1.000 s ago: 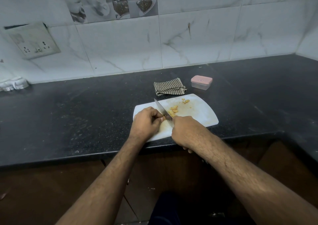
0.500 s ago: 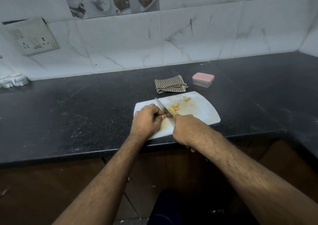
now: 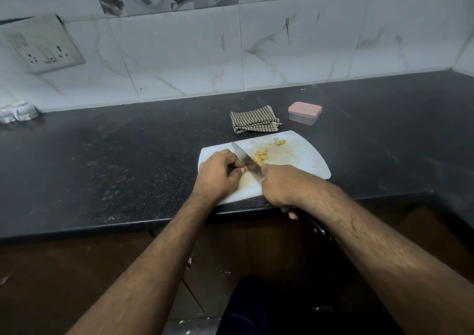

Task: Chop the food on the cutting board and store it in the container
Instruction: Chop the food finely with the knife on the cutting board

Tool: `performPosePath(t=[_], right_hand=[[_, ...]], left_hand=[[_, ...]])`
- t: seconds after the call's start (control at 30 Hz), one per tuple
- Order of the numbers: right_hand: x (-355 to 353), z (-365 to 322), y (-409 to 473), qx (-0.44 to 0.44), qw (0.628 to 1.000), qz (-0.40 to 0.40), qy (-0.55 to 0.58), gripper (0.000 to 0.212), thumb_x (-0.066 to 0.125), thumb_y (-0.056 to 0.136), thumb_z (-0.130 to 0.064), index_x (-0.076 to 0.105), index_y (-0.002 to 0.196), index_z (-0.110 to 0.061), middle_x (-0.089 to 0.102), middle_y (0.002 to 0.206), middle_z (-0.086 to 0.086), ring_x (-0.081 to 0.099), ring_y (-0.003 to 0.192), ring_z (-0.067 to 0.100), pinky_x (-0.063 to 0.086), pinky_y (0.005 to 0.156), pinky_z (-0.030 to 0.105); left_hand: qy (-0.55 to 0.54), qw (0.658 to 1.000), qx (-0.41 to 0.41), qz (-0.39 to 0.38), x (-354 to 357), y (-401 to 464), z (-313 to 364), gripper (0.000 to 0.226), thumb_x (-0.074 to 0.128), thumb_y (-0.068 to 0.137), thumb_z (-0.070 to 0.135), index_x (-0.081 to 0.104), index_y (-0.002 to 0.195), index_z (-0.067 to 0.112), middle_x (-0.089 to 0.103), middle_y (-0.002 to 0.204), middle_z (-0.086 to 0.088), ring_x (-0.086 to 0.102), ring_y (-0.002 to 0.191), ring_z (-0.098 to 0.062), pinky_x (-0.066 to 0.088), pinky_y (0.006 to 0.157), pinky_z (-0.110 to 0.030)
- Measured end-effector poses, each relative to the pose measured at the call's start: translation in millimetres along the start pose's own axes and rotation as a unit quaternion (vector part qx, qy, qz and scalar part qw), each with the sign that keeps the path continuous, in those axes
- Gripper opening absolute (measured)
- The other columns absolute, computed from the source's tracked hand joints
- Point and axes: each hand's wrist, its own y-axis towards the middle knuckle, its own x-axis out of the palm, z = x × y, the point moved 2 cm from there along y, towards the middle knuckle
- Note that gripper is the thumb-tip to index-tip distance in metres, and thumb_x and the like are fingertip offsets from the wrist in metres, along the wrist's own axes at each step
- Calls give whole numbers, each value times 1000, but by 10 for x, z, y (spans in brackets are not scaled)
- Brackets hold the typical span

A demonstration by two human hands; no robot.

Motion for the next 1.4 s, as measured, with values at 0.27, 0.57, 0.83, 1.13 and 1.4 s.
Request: performPosePath(t=[0.27,0.57,0.83,1.13,1.4], right_hand=[[14,-53,39,8,1000,-7,-10,64,42,98,-4,25,156,-26,62,79,14,51,39,16,41,34,22],[128,-97,98,2,997,44,-70,55,47,98,-9,34,151,-19,56,109,11,48,66,20,47,54,32],[78,-17,69,-8,997,42,-71,47,44,98,-13,40,145,-18,53,89,5,50,57,17,45,47,28],[-72,143,105,-9,994,104,-16,32,39,106,-25,46,136,-21,57,87,6,58,49,16,42,38,22],[6,128,142,-7,994,102,-33,30,40,105,-27,49,132,-19,55,92,3,61,57,18,47,43,26]], left_hand=[[-22,1000,-18,0,16,12,-29,29,78,86,21,63,67,37,67,86,18,64,89,-5,55,91,-45],[-14,1000,-24,-2,-10,-20,-12,19,75,87,23,64,72,29,67,88,17,61,92,-7,51,93,-48],[-16,998,-49,31,-68,-82,97,7,72,84,16,67,80,20,67,88,7,61,88,-12,53,85,-40],[-31,998,-59,18,-102,-116,122,23,56,77,33,73,87,21,66,92,8,62,92,-13,54,87,-39],[-8,998,-59,27,-86,-66,50,6,78,87,25,76,85,20,63,91,10,59,88,-6,48,78,-20]])
